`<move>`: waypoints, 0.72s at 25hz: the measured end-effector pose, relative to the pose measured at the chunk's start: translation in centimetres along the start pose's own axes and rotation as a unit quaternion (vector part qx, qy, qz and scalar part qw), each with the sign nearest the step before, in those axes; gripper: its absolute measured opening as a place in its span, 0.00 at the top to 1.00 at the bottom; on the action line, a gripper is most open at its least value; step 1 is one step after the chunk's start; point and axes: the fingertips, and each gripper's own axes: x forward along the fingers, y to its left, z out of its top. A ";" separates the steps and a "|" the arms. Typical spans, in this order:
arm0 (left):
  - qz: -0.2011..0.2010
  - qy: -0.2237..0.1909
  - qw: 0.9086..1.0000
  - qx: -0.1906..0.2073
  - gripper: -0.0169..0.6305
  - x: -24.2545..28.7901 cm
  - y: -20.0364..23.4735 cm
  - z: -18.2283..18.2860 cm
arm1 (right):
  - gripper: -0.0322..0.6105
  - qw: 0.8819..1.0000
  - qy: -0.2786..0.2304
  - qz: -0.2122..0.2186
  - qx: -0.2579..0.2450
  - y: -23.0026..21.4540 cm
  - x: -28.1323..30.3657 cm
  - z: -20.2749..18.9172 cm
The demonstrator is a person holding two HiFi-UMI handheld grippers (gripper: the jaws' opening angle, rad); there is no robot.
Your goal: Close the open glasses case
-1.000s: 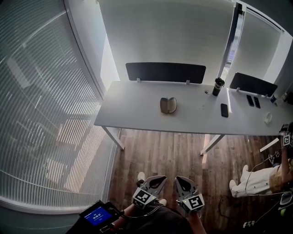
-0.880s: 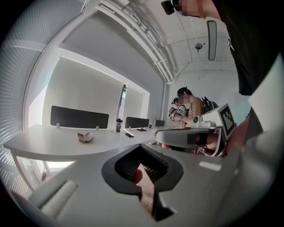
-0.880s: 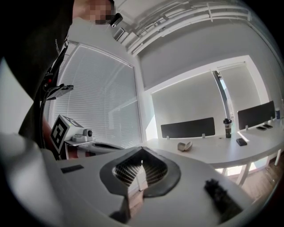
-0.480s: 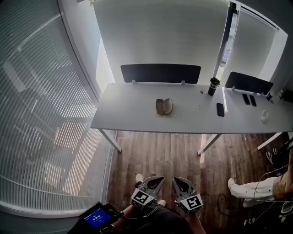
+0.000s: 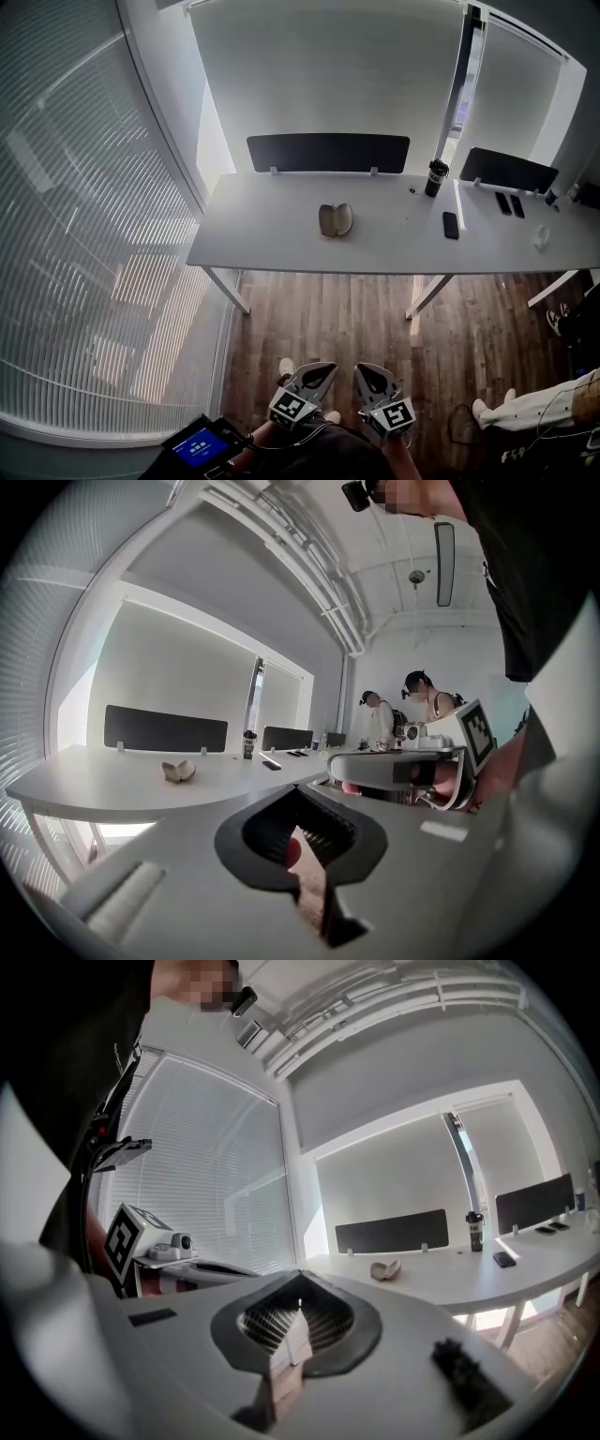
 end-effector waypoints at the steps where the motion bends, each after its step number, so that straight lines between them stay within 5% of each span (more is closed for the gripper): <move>1: -0.004 0.003 1.000 0.005 0.96 0.0 0.0 -0.5 | 0.95 1.000 0.000 -0.001 0.000 0.0 0.0 0.0; 18: 0.001 -0.008 1.000 0.004 0.96 -0.1 -0.2 0.1 | 0.95 1.000 0.000 -0.004 -0.002 0.1 -0.5 0.0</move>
